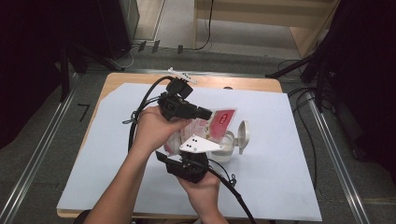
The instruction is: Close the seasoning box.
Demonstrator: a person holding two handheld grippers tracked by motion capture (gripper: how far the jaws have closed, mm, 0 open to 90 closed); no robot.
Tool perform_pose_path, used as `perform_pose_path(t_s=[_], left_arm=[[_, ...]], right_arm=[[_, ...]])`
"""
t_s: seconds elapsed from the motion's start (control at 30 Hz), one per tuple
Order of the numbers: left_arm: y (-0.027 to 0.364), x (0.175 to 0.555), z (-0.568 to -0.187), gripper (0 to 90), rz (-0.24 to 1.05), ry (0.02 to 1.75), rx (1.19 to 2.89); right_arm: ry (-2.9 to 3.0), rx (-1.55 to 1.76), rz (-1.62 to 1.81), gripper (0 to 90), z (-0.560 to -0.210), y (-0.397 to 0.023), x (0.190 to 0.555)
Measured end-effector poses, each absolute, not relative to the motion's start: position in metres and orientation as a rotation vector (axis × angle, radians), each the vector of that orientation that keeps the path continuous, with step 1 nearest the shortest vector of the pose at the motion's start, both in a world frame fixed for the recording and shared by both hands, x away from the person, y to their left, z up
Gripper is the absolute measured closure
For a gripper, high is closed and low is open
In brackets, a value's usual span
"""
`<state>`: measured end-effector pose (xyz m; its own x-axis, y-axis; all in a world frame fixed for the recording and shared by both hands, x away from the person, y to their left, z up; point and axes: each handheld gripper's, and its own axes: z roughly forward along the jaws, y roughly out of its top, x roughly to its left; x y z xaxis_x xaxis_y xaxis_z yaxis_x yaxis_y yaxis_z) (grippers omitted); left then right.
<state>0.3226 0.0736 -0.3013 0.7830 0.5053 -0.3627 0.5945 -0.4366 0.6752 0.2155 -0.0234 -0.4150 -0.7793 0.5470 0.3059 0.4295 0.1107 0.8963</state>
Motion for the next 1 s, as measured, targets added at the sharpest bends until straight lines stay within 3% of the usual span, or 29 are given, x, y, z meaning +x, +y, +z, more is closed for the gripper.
perform_pose_path(t_s=[1.0], left_arm=[[0.078,0.332,-0.305,88.8,-0.214,0.839,2.112]], right_arm=[[2.274,0.972,1.737,63.4,-0.417,-0.021,0.218]])
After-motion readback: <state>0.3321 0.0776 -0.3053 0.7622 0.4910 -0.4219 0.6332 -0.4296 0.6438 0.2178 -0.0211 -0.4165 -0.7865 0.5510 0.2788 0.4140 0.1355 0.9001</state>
